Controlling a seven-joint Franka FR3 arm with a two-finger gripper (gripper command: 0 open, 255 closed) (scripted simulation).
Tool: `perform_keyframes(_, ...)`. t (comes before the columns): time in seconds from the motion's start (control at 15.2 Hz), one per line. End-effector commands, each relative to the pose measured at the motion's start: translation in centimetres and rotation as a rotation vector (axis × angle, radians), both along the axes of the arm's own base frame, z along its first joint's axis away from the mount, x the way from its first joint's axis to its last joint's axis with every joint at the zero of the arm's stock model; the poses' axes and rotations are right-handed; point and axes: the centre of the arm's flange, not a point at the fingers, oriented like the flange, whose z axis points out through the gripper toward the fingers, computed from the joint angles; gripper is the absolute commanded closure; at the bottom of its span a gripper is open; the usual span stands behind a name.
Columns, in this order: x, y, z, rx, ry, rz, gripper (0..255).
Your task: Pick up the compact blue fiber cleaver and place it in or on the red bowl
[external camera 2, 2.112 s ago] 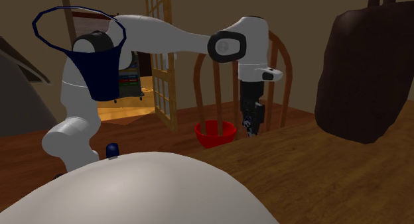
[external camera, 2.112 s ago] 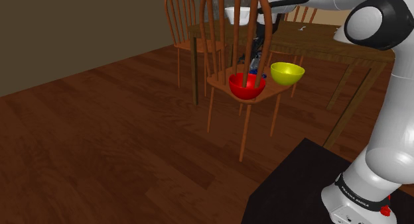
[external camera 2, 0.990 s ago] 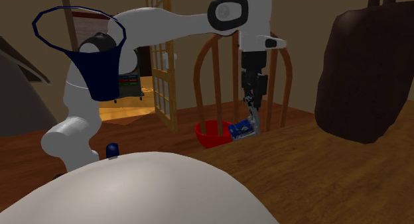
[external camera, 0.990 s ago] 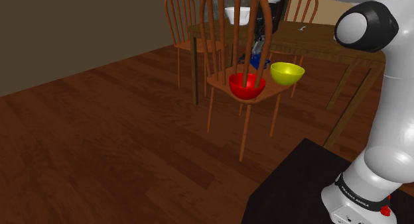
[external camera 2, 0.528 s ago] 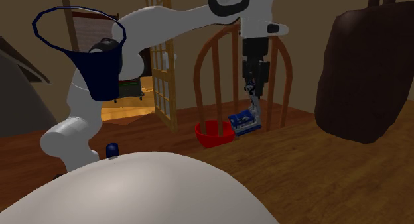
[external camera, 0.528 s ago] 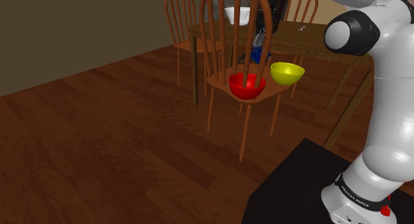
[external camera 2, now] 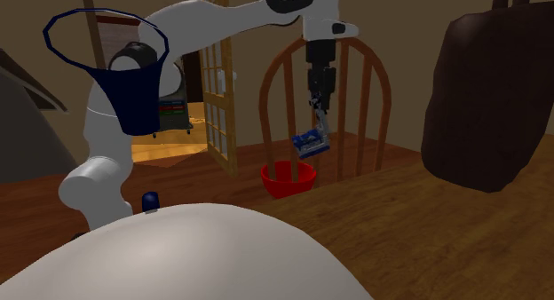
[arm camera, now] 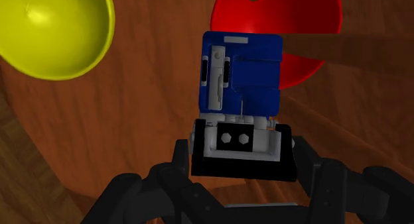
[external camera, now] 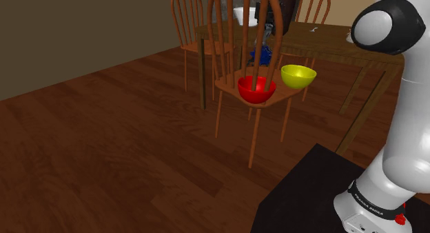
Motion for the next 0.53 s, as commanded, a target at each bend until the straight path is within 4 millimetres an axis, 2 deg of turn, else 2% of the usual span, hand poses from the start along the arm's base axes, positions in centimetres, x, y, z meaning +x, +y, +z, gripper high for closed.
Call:
perform_keyframes(0.0, -0.6, 2.4, 0.8, 0.0, 0.0, -0.001, 255)
perform_keyframes(0.26, -1.4, 7.3, 2.4, 0.0, 0.0, -0.001, 255)
perform_keyframes(0.33, -1.5, 8.0, 2.6, 0.0, 0.0, -0.001, 255)
perform_keyframes(0.46, -1.5, 8.0, 1.5, 0.0, 0.0, -0.001, 255)
